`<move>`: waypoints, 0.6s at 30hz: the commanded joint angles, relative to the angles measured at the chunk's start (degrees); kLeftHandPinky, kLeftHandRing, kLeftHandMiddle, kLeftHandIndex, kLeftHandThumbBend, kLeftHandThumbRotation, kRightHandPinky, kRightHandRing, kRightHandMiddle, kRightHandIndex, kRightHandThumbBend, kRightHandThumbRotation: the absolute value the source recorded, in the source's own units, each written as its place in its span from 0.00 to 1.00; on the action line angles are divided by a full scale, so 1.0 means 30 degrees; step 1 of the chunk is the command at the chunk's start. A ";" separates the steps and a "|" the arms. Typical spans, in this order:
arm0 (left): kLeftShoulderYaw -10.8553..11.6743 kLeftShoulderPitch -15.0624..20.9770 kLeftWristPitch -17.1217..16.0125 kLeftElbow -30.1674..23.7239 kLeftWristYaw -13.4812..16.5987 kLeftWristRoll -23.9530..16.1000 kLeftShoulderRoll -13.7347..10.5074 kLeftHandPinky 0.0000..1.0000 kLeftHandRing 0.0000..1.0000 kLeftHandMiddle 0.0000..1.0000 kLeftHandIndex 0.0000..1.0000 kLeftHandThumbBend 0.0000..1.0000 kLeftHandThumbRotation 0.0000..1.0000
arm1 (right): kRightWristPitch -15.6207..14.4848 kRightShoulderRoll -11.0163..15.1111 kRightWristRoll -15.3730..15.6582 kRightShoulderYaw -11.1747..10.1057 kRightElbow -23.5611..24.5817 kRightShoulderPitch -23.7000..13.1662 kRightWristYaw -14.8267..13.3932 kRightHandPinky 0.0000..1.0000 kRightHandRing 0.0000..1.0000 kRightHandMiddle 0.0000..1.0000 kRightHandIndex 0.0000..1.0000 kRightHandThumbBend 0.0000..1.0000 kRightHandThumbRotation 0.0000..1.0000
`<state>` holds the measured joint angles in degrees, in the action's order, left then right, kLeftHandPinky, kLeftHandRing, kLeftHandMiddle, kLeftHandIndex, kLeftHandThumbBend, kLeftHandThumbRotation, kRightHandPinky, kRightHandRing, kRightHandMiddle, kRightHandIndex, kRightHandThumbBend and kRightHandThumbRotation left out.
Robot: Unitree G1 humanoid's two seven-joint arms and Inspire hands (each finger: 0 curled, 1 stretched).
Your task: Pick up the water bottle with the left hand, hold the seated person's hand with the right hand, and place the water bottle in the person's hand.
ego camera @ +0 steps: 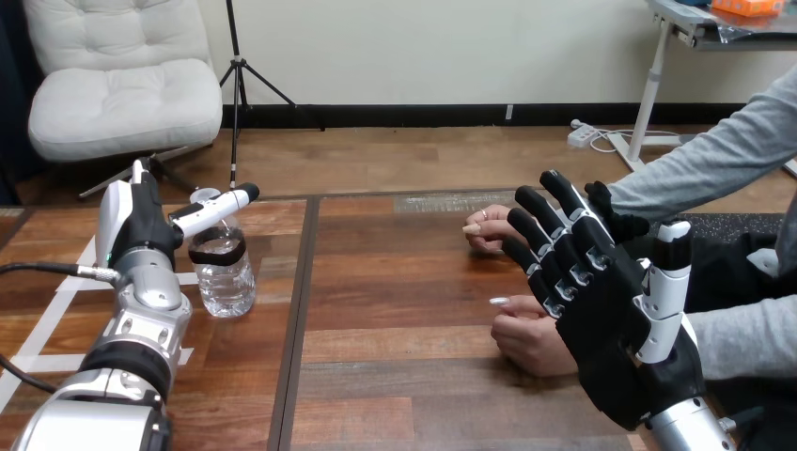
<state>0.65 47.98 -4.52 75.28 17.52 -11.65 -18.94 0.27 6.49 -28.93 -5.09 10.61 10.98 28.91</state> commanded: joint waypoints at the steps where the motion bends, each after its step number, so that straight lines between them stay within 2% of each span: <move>1: -0.0136 0.0559 -0.0230 -0.0090 0.0101 -0.0184 0.0347 1.00 1.00 1.00 1.00 1.00 0.42 | 0.0338 -0.0210 -0.0243 -0.0057 0.0516 -0.0604 0.0005 1.00 1.00 0.97 1.00 0.92 1.00; 18: -0.0256 0.0239 -0.0362 -0.0059 0.0161 -0.0348 0.0469 1.00 1.00 1.00 1.00 1.00 0.41 | 0.0322 -0.0228 -0.0249 -0.0008 0.0605 -0.0514 -0.0005 1.00 1.00 0.97 1.00 0.93 1.00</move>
<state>0.61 47.57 -4.52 75.40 17.52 -11.72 -17.71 0.27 6.48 -28.96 -5.09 10.61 11.24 28.90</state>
